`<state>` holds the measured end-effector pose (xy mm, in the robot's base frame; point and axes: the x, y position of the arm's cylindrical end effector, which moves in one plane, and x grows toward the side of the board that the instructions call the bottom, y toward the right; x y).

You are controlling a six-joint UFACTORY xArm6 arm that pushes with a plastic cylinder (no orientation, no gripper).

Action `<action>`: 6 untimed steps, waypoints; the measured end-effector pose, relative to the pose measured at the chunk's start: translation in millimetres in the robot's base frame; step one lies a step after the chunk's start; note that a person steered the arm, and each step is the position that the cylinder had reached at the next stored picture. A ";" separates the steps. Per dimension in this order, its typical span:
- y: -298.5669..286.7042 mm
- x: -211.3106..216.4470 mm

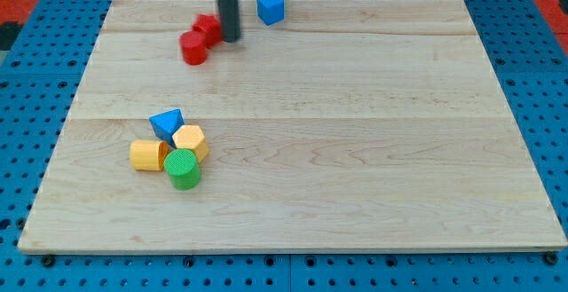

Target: Push the red circle slightly down

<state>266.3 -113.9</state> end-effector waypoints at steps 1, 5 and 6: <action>-70.9 -18.4; 2.3 -30.9; 0.0 -15.1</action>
